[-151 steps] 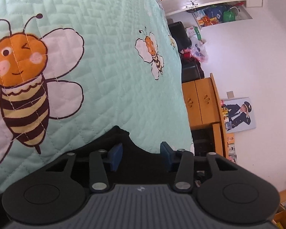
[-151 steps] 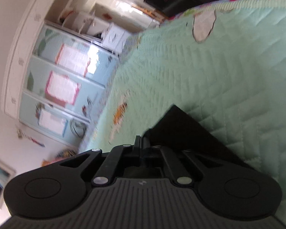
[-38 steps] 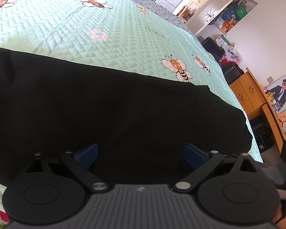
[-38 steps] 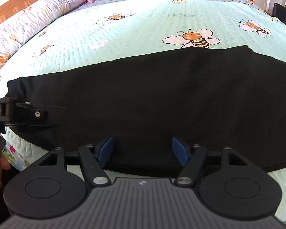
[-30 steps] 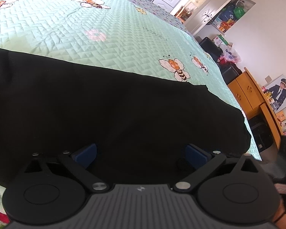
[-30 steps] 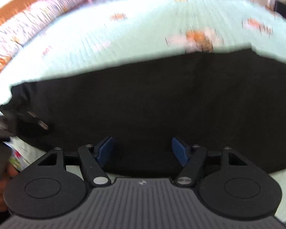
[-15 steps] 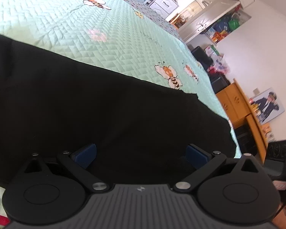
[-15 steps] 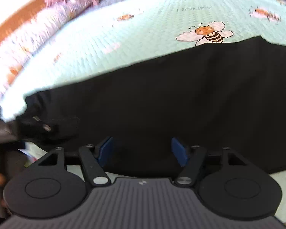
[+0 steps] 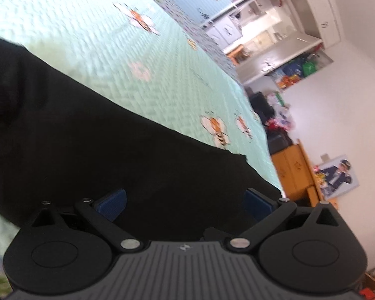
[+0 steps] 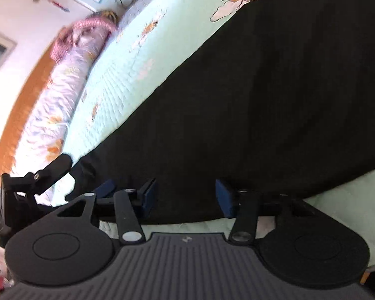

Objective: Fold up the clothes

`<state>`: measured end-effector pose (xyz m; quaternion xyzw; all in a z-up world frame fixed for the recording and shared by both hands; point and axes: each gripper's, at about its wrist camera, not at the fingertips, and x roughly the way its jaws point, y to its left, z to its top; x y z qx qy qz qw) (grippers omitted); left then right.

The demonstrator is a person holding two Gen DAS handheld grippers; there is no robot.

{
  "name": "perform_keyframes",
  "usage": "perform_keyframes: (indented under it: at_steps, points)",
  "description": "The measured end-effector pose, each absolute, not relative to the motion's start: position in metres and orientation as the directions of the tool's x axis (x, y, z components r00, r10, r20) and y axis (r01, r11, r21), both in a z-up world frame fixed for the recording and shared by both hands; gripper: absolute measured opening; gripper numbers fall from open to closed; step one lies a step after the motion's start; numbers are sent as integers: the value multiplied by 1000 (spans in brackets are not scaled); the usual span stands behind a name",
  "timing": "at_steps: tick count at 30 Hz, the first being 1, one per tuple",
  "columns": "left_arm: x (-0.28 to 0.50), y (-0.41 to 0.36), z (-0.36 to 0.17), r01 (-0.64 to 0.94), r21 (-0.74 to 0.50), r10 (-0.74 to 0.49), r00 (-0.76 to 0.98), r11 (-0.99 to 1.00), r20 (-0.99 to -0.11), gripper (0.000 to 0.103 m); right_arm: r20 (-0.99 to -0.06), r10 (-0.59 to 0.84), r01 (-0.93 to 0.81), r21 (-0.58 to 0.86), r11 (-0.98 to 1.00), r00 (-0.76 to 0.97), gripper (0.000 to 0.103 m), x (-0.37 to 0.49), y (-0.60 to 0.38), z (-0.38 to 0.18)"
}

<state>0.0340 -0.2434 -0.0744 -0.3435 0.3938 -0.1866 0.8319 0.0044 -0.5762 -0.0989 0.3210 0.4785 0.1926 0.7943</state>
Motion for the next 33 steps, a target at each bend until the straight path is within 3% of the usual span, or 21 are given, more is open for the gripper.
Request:
perform_keyframes:
  at_steps: [6, 13, 17, 19, 25, 29, 33]
  points:
    - [31, -239, -81, -2, -627, -514, 570, 779, -640, 103, -665, 597, -19, 660, 751, 449, 52, 10, -569, -90]
    - [39, -235, -93, -17, -655, -531, 571, 755, -626, 103, -614, 639, -129, 667, 734, 464, 55, 23, -545, -56]
    - [40, -234, -94, -16, -654, -529, 573, 756, -626, 103, -575, 717, -44, 767, 640, 395, 57, 27, -536, -82]
    - [37, -232, -95, -20, -659, -531, 573, 752, -624, 103, -614, 705, 41, 764, 644, 354, 44, 21, -536, -105]
    - [36, -231, -97, -20, -663, -534, 575, 749, -620, 103, -584, 715, -10, 772, 636, 385, 47, 20, -530, -79]
    - [36, -231, -97, -22, -657, -528, 574, 754, -625, 103, -576, 741, 5, 791, 612, 345, 48, 28, -516, -92]
    - [35, -235, -95, -28, -636, -509, 573, 772, -643, 103, -556, 749, 34, 810, 585, 361, 39, 18, -515, -115]
